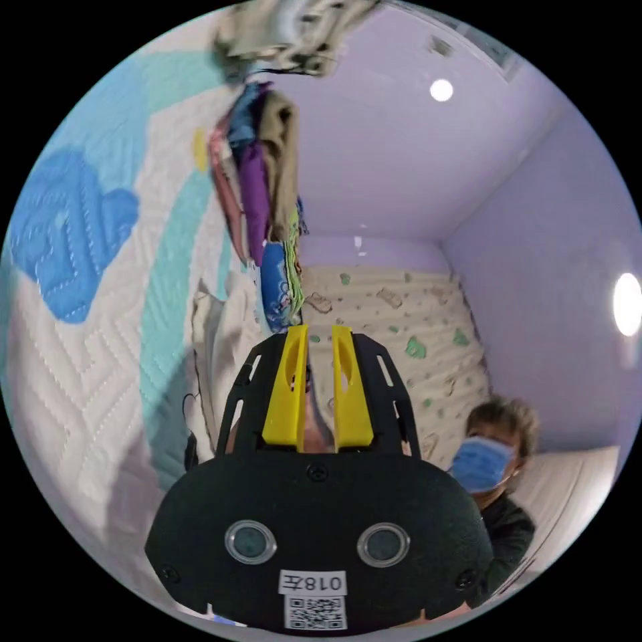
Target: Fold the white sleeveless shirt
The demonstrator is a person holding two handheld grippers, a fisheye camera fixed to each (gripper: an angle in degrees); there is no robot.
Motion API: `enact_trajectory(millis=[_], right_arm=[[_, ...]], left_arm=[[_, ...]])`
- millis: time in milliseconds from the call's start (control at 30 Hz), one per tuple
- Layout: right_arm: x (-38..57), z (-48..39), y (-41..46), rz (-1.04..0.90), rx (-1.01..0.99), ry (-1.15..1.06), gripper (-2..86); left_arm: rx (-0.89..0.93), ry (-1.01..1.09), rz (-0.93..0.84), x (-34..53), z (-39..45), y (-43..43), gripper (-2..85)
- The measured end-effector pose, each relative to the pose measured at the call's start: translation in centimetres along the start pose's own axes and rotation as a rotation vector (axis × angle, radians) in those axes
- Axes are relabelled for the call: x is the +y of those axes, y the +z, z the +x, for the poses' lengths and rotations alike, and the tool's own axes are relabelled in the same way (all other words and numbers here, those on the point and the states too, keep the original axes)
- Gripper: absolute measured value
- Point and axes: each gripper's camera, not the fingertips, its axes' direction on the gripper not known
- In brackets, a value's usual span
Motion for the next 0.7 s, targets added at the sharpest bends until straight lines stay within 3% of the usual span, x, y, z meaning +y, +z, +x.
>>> enact_trajectory(millis=[100,167,267,367,433,500,533,600,700], right_arm=[[0.1,-1.6,3.3,-0.179,0.159,-0.05,3.8],[-0.5,-1.1,6.5,-0.309,0.186,-0.042,4.4],[-1.4,-0.1,7.0,-0.229,0.341,0.006,5.0],[-0.4,-0.5,4.1,0.01,0.308,-0.012,5.4],[0.8,-1.5,2.8,0.072,0.315,-0.076,6.0],[1.8,-1.7,2.8,0.03,0.429,-0.102,7.4],[2.2,-1.3,3.5,-0.036,0.493,-0.095,8.8],[2.8,-0.7,4.3,-0.077,0.463,-0.085,9.9],[3.4,-1.0,6.1,-0.15,0.488,-0.112,10.8]], left_arm=[[-0.209,0.083,-0.15,-0.2,1.9,2.1,5.7],[-0.172,0.064,-0.228,-1.2,1.1,4.0,6.4],[-0.192,-0.026,-0.205,-3.0,-1.2,5.0,7.4],[-0.2,-0.1,-0.049,-3.2,-2.1,3.0,7.8],[-0.158,-0.015,0.018,-2.8,-0.3,1.6,7.9],[-0.217,0.084,0.048,-2.2,1.7,0.6,8.8],[-0.332,0.105,0.037,-1.9,2.6,0.3,10.2],[-0.491,0.111,-0.033,-1.7,3.3,1.0,13.2],[-0.542,0.12,-0.141,-2.2,4.0,3.5,14.8]])
